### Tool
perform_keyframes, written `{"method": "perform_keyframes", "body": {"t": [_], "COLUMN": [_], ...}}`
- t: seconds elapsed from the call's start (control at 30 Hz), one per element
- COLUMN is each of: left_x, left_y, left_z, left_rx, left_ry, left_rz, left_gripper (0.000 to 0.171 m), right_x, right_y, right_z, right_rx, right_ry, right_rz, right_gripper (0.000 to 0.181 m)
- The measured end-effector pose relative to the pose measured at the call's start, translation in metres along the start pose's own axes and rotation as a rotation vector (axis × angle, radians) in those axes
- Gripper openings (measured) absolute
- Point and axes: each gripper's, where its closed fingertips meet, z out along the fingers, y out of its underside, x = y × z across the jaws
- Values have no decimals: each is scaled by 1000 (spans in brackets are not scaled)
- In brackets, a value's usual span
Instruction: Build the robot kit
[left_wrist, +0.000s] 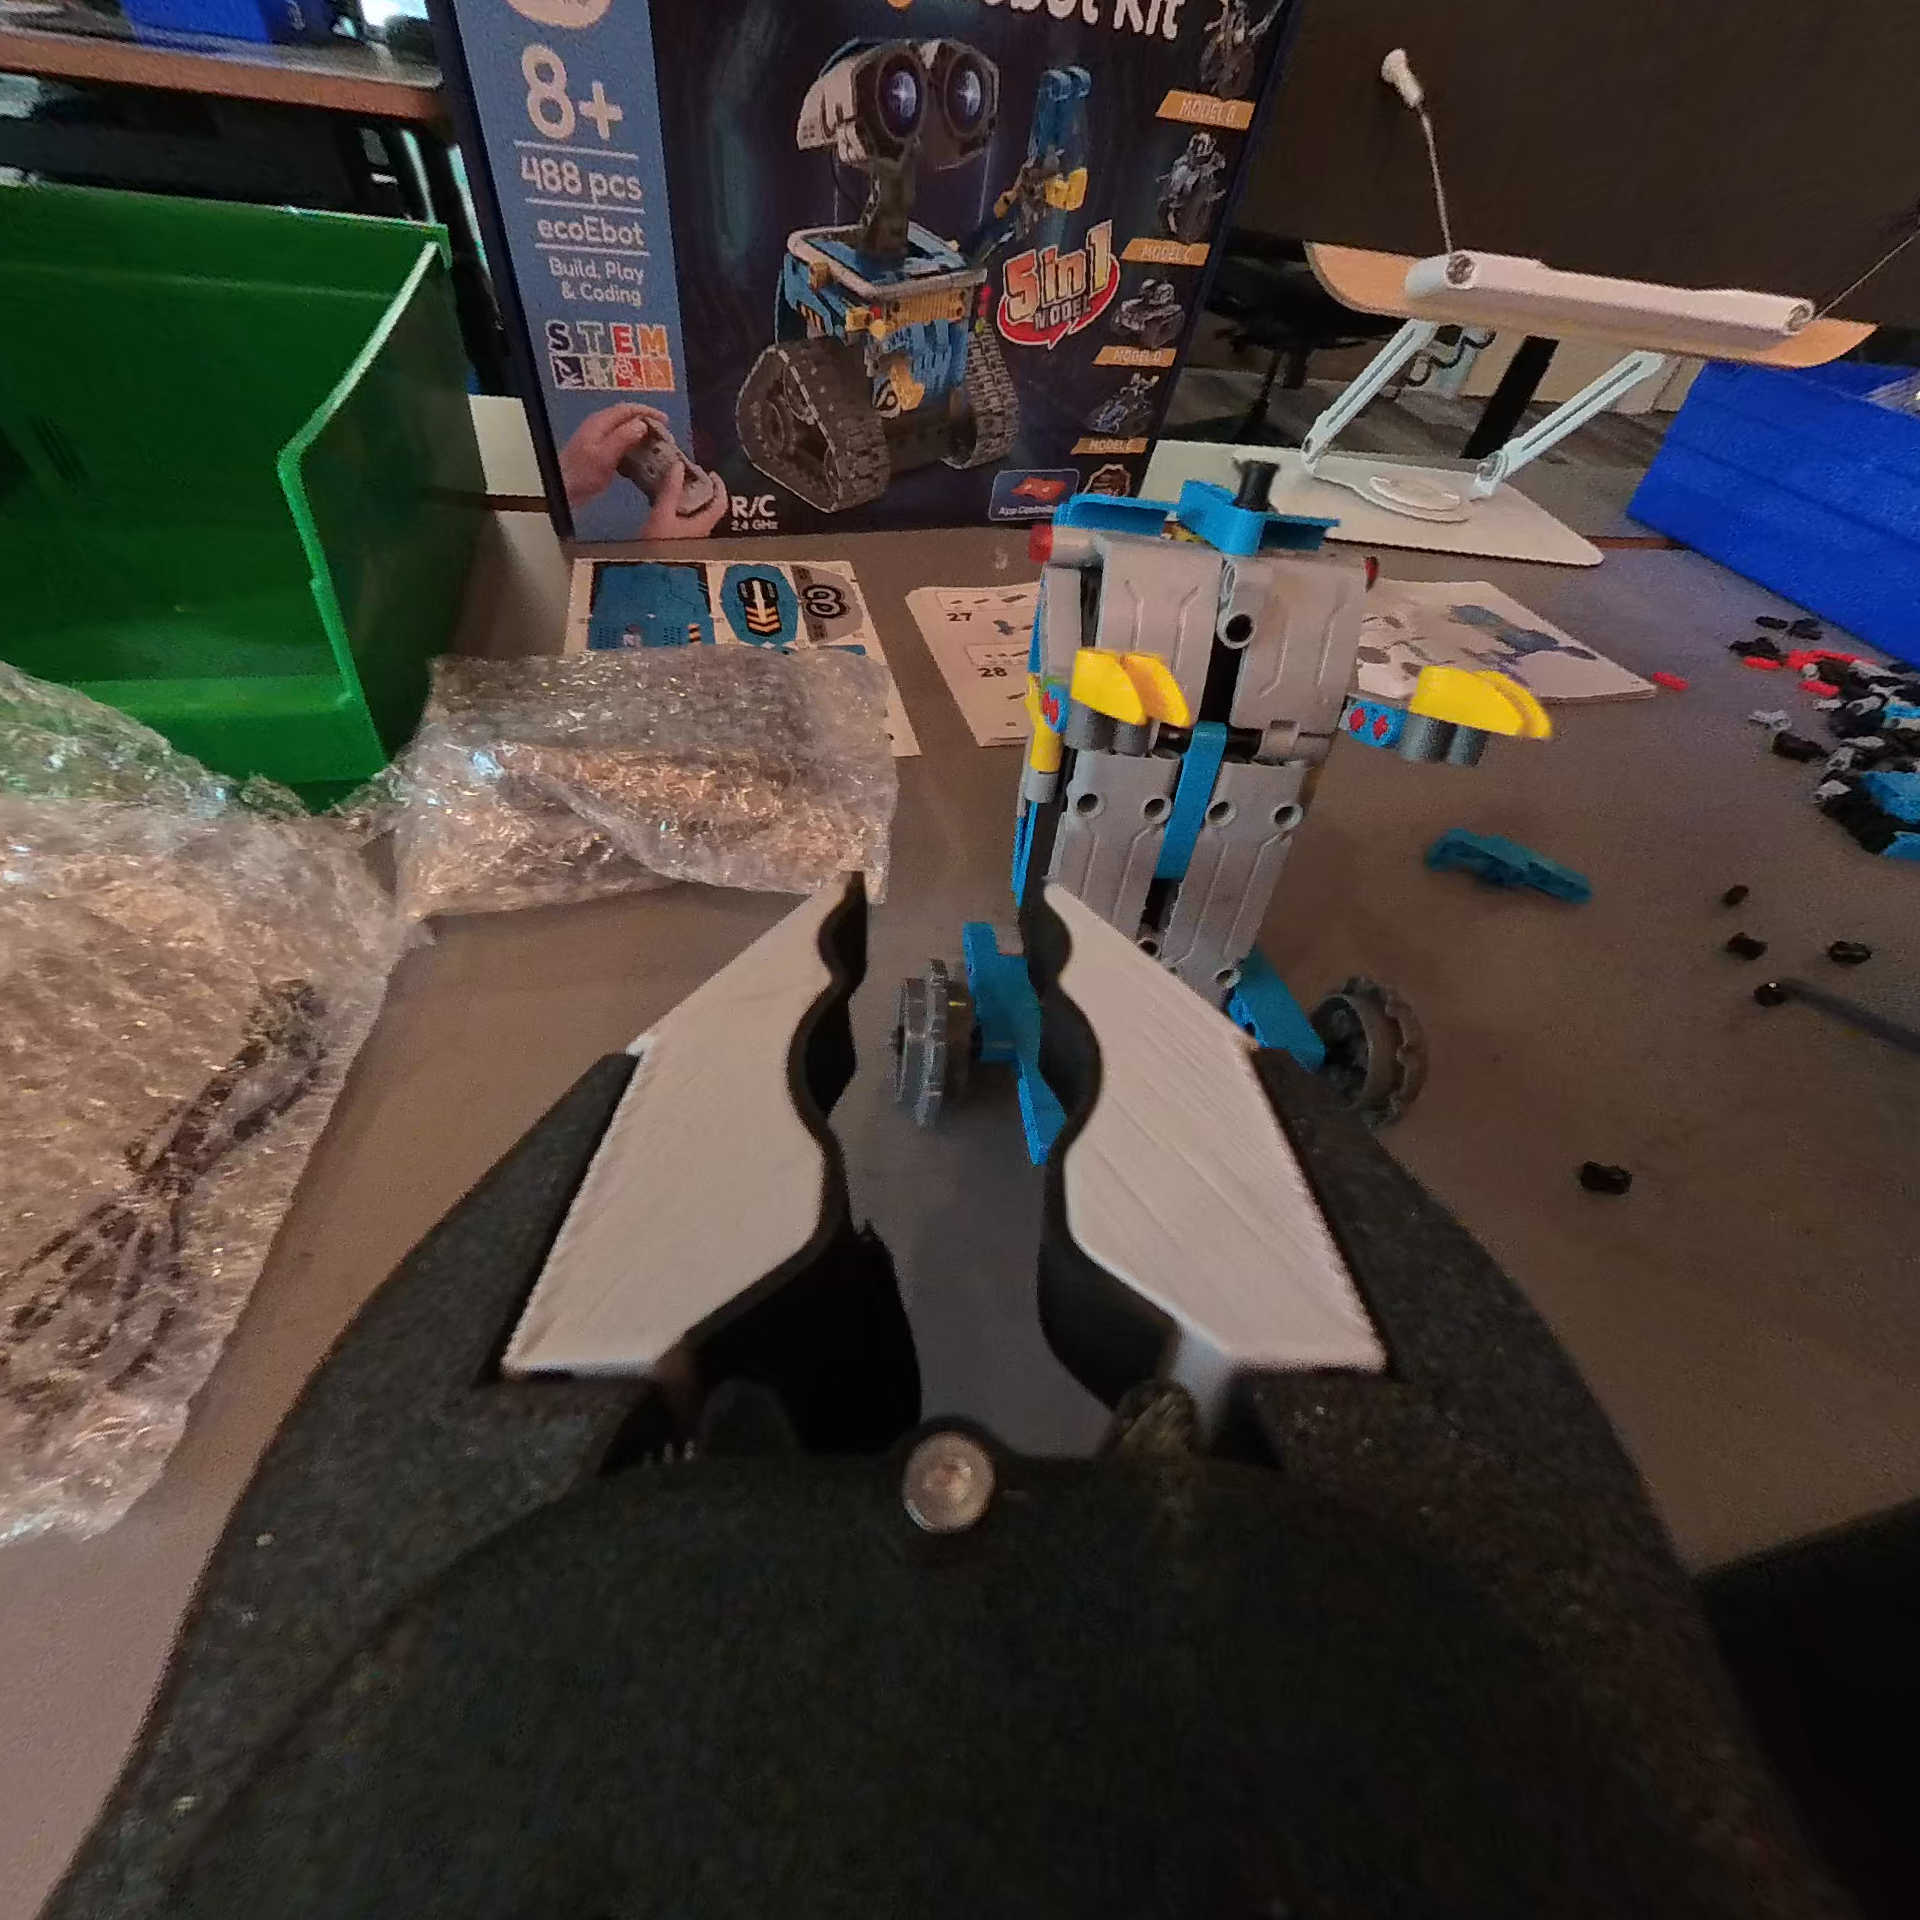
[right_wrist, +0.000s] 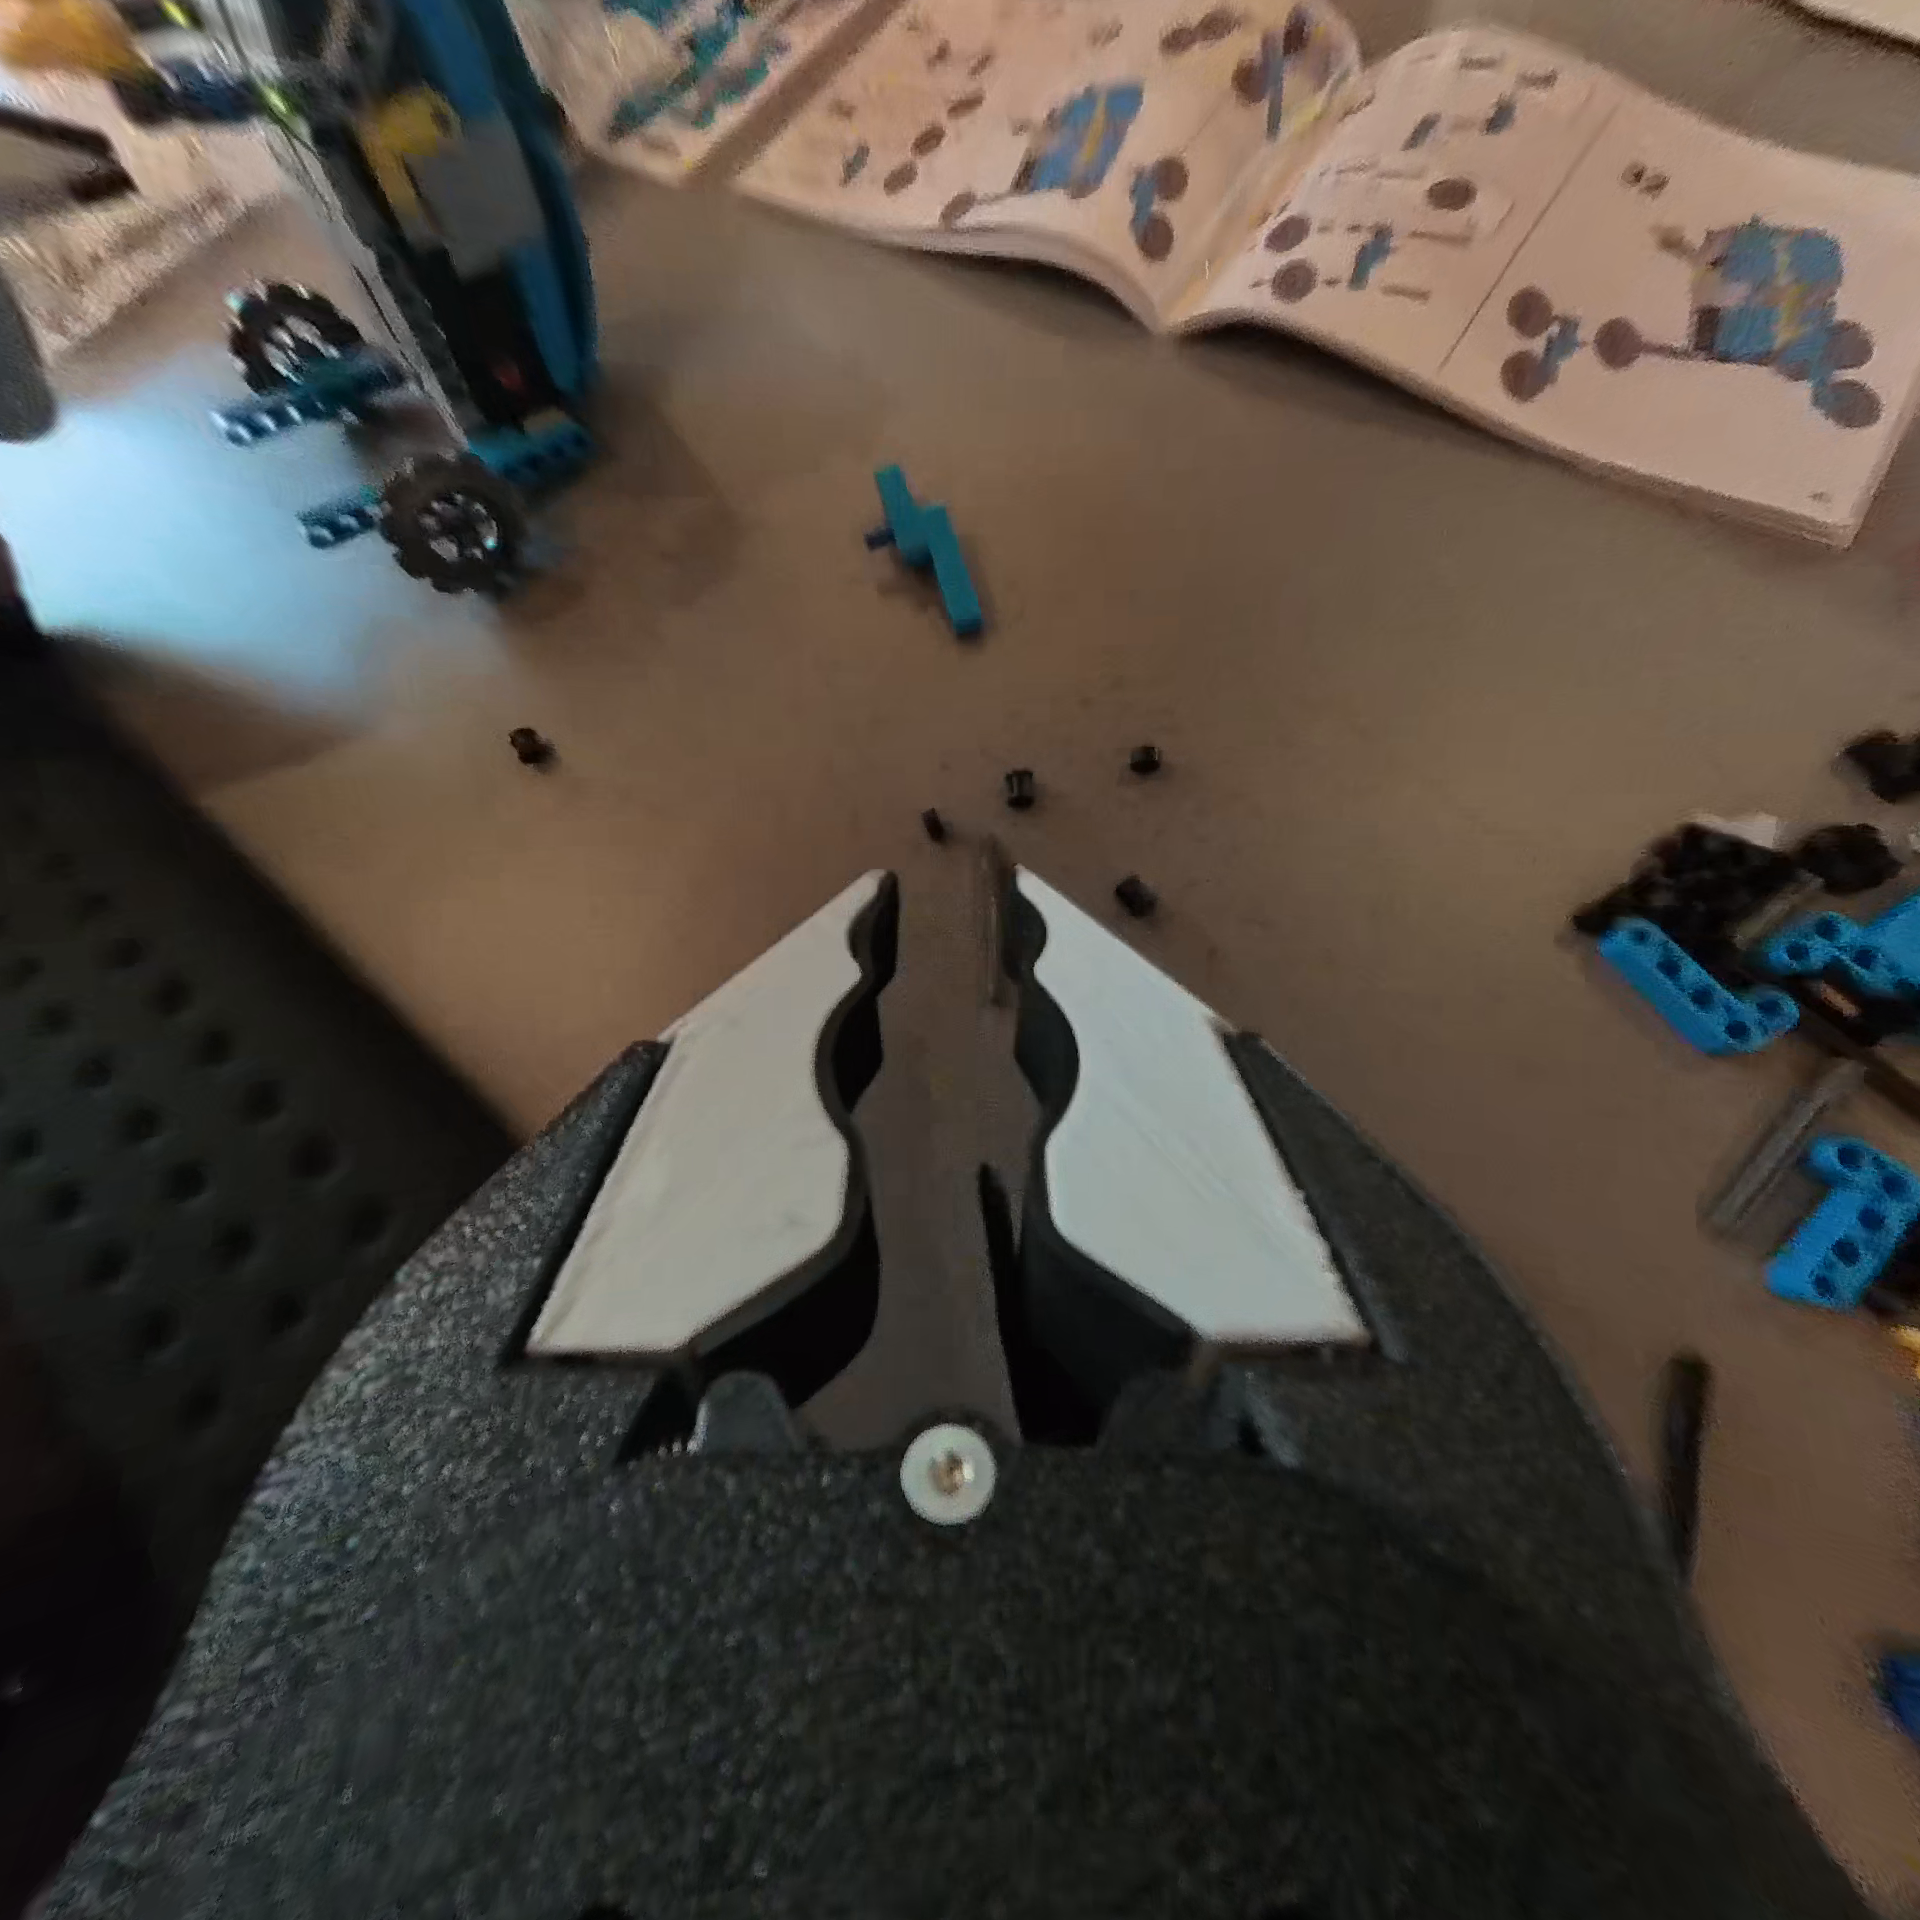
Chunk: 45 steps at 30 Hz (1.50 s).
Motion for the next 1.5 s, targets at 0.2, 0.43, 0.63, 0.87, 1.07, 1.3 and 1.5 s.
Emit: {"method": "perform_keyframes", "body": {"t": [0.2, 0.43, 0.63, 0.87, 1.07, 1.3, 1.5], "left_x": [3, 3, 6, 6, 8, 7, 9], "left_y": [-1, 0, 2, 1, 3, 2, 2], "left_z": [-2, -1, 1, 0, 1, 0, 0], "left_rx": [12, 7, -11, 0, -8, -1, -2], "left_ry": [-34, -58, -55, -53, -52, -44, -40], "left_rz": [82, 126, 149, 147, 165, 148, 159], "left_gripper": [30, 30, 30, 30, 30, 30, 30], "right_x": [67, 173, 206, 210, 220, 248, 244], "right_y": [49, 138, 169, 176, 167, 162, 140], "right_z": [-79, -185, -217, -217, -225, -250, -231], "right_rx": [24, -31, -18, -31, -62, -73, -77], "right_ry": [229, 542, 575, 565, 618, 671, 609], "right_rz": [51, 193, 283, 276, 208, 204, 157], "right_gripper": [11, 12, 12, 11, 10, 7, 3]}}
